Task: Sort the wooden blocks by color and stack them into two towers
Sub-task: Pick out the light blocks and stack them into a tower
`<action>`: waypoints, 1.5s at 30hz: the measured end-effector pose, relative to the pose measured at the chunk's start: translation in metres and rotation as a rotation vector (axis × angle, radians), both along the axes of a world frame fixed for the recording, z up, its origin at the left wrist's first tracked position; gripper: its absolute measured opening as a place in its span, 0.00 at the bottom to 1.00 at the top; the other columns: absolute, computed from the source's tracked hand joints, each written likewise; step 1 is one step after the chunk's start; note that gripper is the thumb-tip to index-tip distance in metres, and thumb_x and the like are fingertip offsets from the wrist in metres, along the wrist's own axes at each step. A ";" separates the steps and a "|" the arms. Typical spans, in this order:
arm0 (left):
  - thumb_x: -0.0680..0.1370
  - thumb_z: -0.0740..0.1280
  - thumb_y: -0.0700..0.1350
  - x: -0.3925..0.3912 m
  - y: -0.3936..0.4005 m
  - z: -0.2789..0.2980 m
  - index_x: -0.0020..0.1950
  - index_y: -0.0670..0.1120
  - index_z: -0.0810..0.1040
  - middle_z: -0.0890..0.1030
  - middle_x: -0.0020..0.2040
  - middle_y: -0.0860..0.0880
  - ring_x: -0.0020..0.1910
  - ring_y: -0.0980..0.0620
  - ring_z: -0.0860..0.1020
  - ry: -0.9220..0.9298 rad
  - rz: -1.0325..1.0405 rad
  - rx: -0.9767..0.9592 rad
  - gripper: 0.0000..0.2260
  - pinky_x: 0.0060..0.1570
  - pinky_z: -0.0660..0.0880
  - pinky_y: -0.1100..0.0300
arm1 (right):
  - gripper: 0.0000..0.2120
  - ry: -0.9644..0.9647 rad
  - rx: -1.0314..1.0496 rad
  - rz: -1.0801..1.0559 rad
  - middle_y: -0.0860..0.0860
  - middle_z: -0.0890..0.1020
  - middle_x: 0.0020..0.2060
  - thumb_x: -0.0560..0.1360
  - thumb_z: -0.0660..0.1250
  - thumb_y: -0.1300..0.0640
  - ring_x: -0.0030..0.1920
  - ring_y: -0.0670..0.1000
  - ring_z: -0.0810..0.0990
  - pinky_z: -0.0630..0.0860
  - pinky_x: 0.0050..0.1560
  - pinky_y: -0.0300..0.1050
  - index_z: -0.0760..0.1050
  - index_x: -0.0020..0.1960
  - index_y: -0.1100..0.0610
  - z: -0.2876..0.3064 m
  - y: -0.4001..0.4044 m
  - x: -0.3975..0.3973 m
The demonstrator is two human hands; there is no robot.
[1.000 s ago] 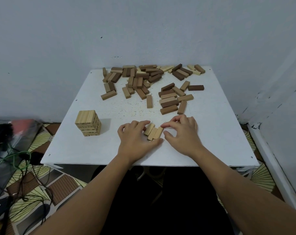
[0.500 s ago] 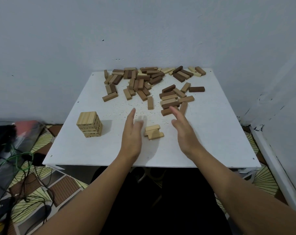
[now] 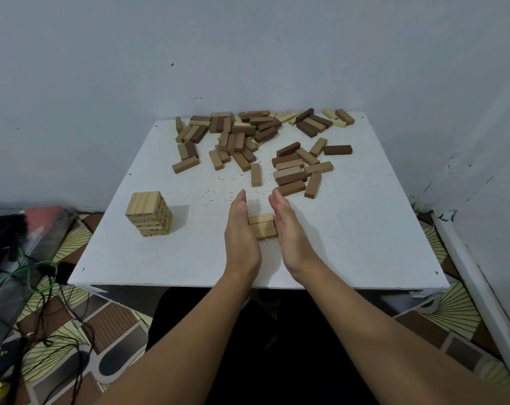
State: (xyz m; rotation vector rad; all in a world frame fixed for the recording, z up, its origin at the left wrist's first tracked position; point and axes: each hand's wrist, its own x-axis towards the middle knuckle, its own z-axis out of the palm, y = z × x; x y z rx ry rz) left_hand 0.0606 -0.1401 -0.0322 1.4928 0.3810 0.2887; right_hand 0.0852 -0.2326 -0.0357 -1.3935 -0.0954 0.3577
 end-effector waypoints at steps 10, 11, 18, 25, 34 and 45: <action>0.77 0.51 0.66 0.000 0.000 -0.003 0.76 0.59 0.70 0.72 0.72 0.64 0.75 0.64 0.66 -0.008 0.029 0.011 0.29 0.80 0.60 0.54 | 0.40 0.004 -0.016 -0.012 0.43 0.66 0.79 0.74 0.53 0.30 0.78 0.39 0.61 0.55 0.81 0.47 0.55 0.83 0.43 0.000 -0.004 0.000; 0.77 0.51 0.66 0.000 0.000 -0.003 0.75 0.60 0.71 0.72 0.72 0.64 0.75 0.64 0.66 -0.007 0.031 0.010 0.28 0.80 0.60 0.54 | 0.41 -0.002 -0.026 -0.008 0.43 0.66 0.79 0.73 0.53 0.29 0.78 0.39 0.61 0.55 0.81 0.47 0.55 0.83 0.43 0.000 -0.004 -0.001; 0.81 0.50 0.61 -0.002 -0.002 -0.002 0.75 0.59 0.72 0.73 0.69 0.66 0.73 0.66 0.67 -0.004 0.056 0.004 0.25 0.78 0.61 0.59 | 0.39 -0.024 -0.082 -0.004 0.42 0.67 0.78 0.73 0.51 0.30 0.78 0.39 0.62 0.56 0.81 0.51 0.56 0.82 0.39 0.000 -0.004 -0.002; 0.81 0.50 0.61 -0.004 -0.002 -0.001 0.73 0.61 0.72 0.74 0.70 0.64 0.73 0.65 0.68 0.002 0.051 0.003 0.23 0.76 0.62 0.60 | 0.40 -0.009 -0.074 -0.004 0.43 0.70 0.76 0.73 0.52 0.30 0.77 0.40 0.63 0.56 0.81 0.52 0.54 0.83 0.40 -0.002 -0.004 -0.001; 0.82 0.57 0.58 -0.005 0.011 0.005 0.71 0.58 0.74 0.77 0.68 0.60 0.69 0.64 0.72 -0.007 0.037 0.070 0.19 0.72 0.67 0.60 | 0.26 -0.134 -0.202 0.031 0.41 0.70 0.73 0.82 0.57 0.44 0.74 0.39 0.66 0.62 0.78 0.49 0.63 0.79 0.43 0.008 -0.018 0.003; 0.64 0.85 0.54 0.003 0.096 0.031 0.67 0.60 0.80 0.74 0.64 0.59 0.65 0.59 0.72 0.330 -0.498 0.550 0.33 0.69 0.71 0.57 | 0.37 -0.324 -0.850 0.427 0.41 0.63 0.71 0.72 0.77 0.43 0.73 0.46 0.58 0.60 0.75 0.48 0.67 0.77 0.40 0.030 -0.071 0.043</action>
